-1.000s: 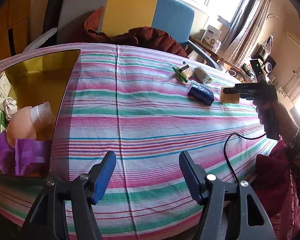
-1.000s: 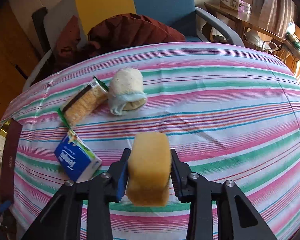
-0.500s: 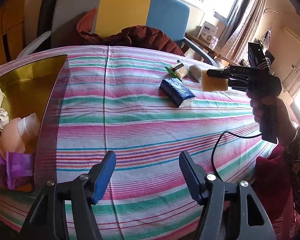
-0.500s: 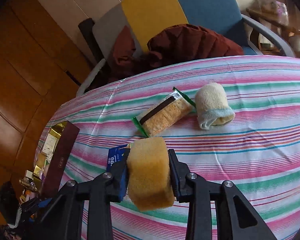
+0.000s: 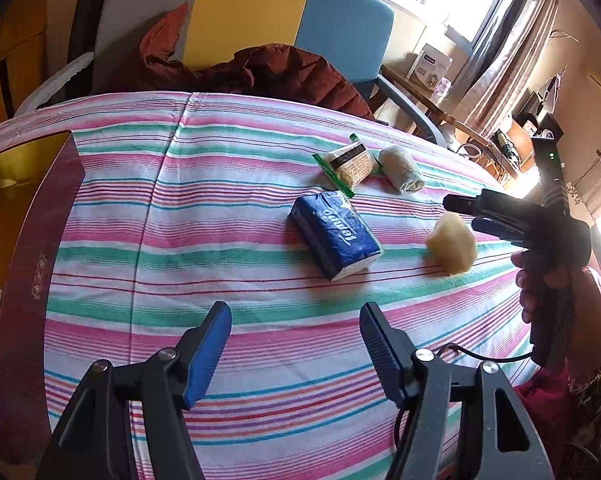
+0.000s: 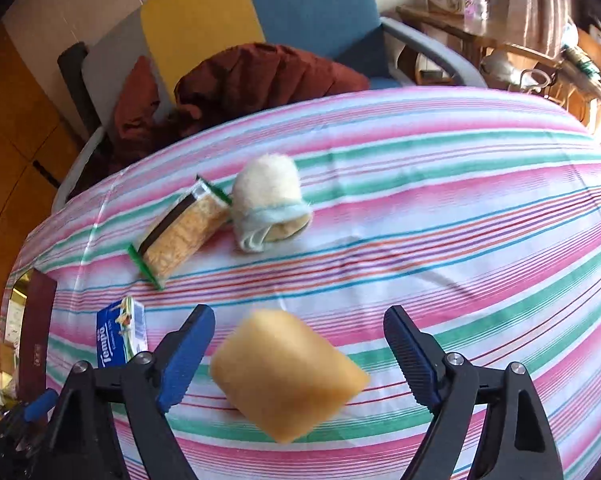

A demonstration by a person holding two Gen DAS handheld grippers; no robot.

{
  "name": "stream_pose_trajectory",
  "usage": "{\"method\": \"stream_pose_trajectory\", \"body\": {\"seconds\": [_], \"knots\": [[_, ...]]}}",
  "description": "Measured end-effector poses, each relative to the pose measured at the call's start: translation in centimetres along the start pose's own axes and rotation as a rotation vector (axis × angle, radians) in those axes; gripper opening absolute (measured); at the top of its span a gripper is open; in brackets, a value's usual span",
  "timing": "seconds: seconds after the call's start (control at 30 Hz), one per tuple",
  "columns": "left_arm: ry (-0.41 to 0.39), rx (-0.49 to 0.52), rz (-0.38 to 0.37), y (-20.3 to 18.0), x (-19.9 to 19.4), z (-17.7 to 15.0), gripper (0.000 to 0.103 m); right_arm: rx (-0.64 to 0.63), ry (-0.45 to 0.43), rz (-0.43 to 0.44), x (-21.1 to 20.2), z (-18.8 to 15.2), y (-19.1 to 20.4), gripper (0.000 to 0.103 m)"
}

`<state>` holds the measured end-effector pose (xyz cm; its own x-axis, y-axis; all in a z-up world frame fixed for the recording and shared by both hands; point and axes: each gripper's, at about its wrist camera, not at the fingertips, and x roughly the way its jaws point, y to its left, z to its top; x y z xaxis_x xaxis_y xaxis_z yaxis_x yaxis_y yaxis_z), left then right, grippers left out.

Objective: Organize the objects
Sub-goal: 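Lift the yellow sponge with the right tool while the left tool grasps the blue Tempo tissue pack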

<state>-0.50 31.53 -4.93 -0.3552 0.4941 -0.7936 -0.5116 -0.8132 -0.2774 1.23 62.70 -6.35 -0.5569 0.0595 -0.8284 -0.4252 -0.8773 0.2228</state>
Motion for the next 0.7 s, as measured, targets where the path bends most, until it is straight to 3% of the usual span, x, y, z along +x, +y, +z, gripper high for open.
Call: {"method": "stream_pose_trajectory", "body": {"seconds": [0.17,0.3,0.37,0.43,0.6,0.7], "knots": [[-0.006,-0.004,0.011,-0.3,0.5,0.5,0.068,-0.073,-0.045,0.004,-1.4,0.5,0.4,0.096],[-0.007,-0.023,0.019,-0.3,1.0,1.2,0.068,-0.184,0.035,-0.047,0.2,-0.4,2.0,0.098],[-0.010,-0.027,0.028,-0.5,1.3,1.5,0.068,-0.228,0.083,-0.075,1.2,-1.2,2.4,0.095],[-0.005,-0.027,0.037,-0.7,1.7,1.8,0.068,-0.243,0.142,-0.093,2.5,-1.5,2.4,0.062],[0.022,-0.028,0.052,-2.1,3.8,2.9,0.068,-0.178,0.136,-0.063,2.2,-1.2,1.1,0.059],[0.033,-0.014,0.067,-3.6,5.3,3.7,0.074,-0.142,0.137,-0.066,2.2,-0.9,0.1,0.059]]}}
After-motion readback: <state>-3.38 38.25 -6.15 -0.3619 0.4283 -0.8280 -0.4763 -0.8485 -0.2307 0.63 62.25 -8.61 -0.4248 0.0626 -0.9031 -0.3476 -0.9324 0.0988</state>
